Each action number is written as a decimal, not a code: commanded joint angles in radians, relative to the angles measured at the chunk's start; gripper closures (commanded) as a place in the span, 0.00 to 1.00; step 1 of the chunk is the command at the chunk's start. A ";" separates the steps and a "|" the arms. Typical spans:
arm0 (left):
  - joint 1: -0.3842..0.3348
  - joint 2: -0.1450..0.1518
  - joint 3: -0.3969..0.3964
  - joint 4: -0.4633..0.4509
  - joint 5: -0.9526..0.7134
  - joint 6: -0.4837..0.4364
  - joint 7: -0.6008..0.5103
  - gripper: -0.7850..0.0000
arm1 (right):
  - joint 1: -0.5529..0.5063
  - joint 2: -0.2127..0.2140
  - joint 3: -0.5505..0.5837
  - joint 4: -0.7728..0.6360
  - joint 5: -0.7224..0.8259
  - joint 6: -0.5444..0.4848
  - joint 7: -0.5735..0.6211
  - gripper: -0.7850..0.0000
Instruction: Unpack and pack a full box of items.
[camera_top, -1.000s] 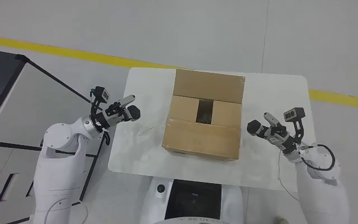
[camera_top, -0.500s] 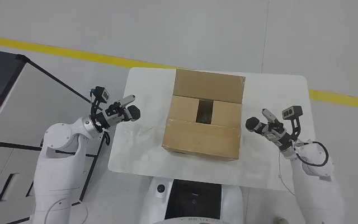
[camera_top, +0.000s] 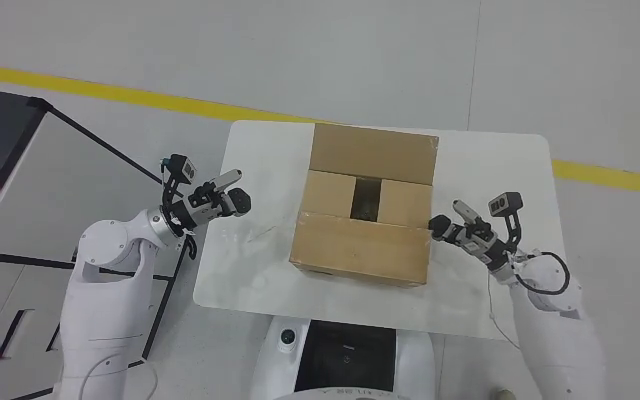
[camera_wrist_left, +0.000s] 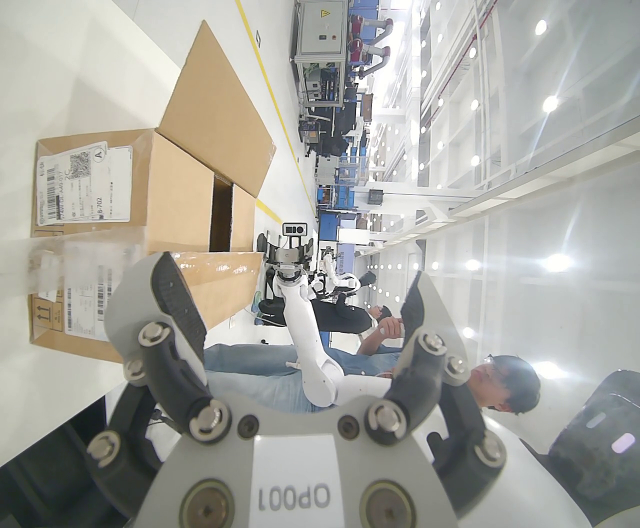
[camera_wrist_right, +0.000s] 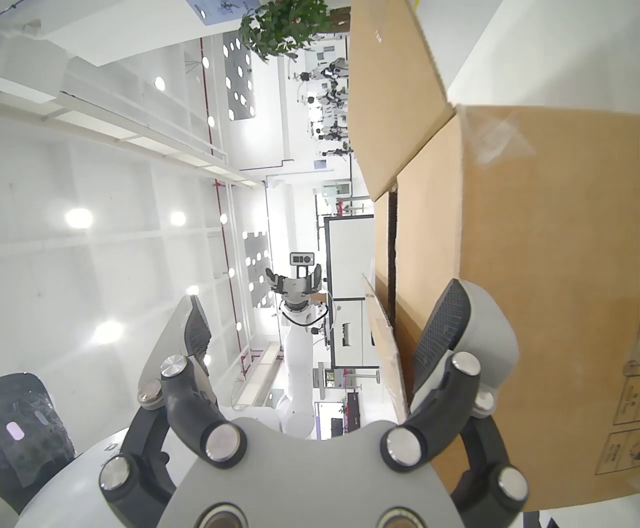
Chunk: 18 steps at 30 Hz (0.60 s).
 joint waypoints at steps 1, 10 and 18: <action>0.000 0.000 0.000 0.000 0.000 0.000 0.000 0.00 | -0.005 0.002 -0.003 -0.016 0.017 0.012 0.020 0.00; 0.000 0.000 0.000 0.000 0.000 0.000 0.000 0.00 | -0.046 0.016 0.011 -0.112 0.174 0.097 0.231 0.00; 0.000 0.000 0.000 0.000 0.000 0.000 0.000 0.00 | -0.100 0.030 -0.031 -0.160 0.098 0.079 0.375 0.00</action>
